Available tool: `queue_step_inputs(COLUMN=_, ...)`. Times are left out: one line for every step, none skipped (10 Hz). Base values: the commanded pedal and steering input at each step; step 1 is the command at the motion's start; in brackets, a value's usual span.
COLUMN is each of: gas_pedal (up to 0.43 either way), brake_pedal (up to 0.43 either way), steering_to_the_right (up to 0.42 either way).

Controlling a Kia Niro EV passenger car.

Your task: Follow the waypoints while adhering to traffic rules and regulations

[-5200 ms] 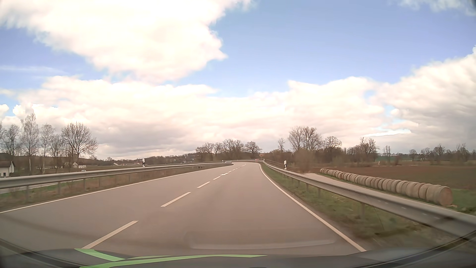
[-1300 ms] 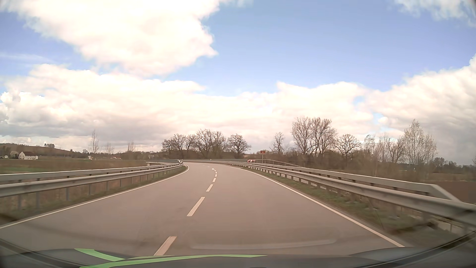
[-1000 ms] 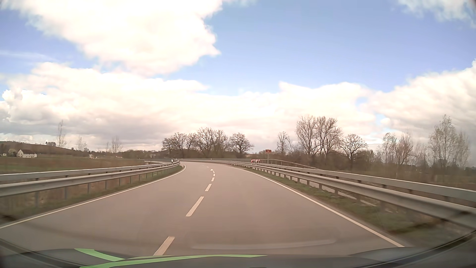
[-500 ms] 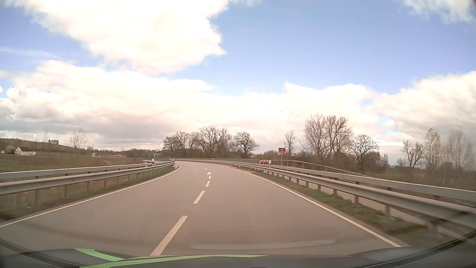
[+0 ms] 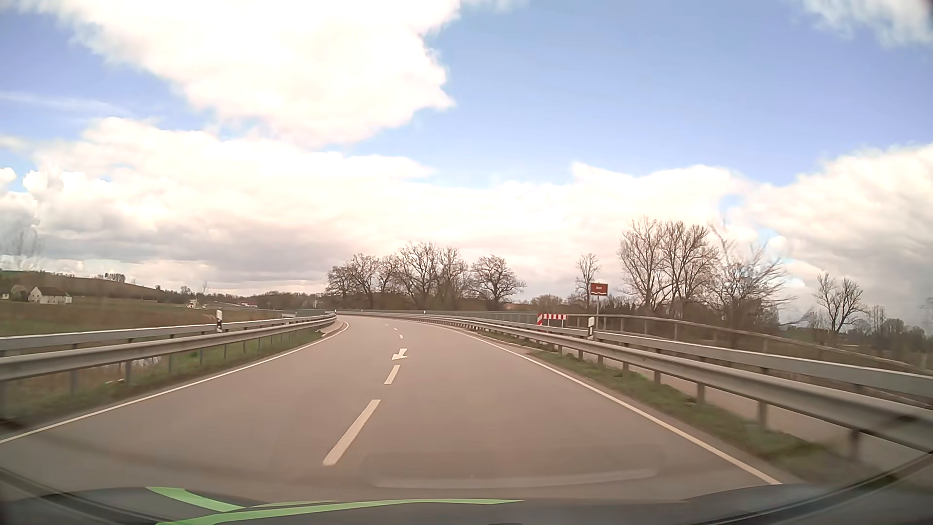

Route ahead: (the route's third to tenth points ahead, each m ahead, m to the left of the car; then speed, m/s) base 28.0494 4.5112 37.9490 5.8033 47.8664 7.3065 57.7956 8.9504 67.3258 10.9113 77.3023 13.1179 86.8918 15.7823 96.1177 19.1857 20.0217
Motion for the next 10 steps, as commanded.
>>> queue_step_inputs(gas_pedal=0.157, brake_pedal=0.000, steering_to_the_right=-0.015)
queue_step_inputs(gas_pedal=0.157, brake_pedal=0.000, steering_to_the_right=-0.016)
queue_step_inputs(gas_pedal=0.157, brake_pedal=0.000, steering_to_the_right=-0.017)
queue_step_inputs(gas_pedal=0.157, brake_pedal=0.000, steering_to_the_right=-0.018)
queue_step_inputs(gas_pedal=0.157, brake_pedal=0.000, steering_to_the_right=-0.018)
queue_step_inputs(gas_pedal=0.157, brake_pedal=0.000, steering_to_the_right=-0.019)
queue_step_inputs(gas_pedal=0.157, brake_pedal=0.000, steering_to_the_right=-0.019)
queue_step_inputs(gas_pedal=0.157, brake_pedal=0.000, steering_to_the_right=-0.019)
queue_step_inputs(gas_pedal=0.157, brake_pedal=0.000, steering_to_the_right=-0.020)
queue_step_inputs(gas_pedal=0.157, brake_pedal=0.000, steering_to_the_right=-0.020)
